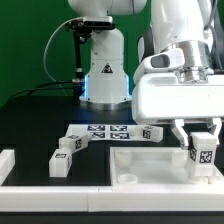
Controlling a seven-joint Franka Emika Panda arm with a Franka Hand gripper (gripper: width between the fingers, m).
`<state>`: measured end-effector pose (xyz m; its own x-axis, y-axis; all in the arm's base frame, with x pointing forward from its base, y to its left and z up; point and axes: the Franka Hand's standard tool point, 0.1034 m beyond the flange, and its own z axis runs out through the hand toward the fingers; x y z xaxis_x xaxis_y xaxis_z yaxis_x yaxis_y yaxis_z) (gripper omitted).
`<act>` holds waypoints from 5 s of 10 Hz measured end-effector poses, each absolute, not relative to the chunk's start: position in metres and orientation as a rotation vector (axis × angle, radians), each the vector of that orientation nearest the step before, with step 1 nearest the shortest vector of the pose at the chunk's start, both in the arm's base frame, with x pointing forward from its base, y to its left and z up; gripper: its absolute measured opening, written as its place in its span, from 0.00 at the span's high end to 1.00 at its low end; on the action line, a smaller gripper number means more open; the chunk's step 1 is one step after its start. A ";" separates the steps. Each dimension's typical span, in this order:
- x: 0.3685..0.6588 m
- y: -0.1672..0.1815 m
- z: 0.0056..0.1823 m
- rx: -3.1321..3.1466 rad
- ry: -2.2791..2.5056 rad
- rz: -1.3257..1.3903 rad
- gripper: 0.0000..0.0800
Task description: Assemble one leg
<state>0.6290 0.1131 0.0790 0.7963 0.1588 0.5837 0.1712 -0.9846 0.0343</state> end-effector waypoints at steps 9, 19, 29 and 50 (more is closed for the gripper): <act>0.633 0.113 0.088 -3.062 -0.197 -0.254 0.19; 0.641 0.118 0.092 -3.060 -0.124 -0.249 0.34; 0.640 0.110 0.091 -2.627 1.426 -0.147 0.63; 0.649 0.094 0.086 -3.070 -0.400 -0.309 0.64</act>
Offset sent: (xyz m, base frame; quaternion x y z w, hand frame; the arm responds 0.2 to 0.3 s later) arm 0.0160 -0.0124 0.0223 0.0488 -0.0825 0.0616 0.9935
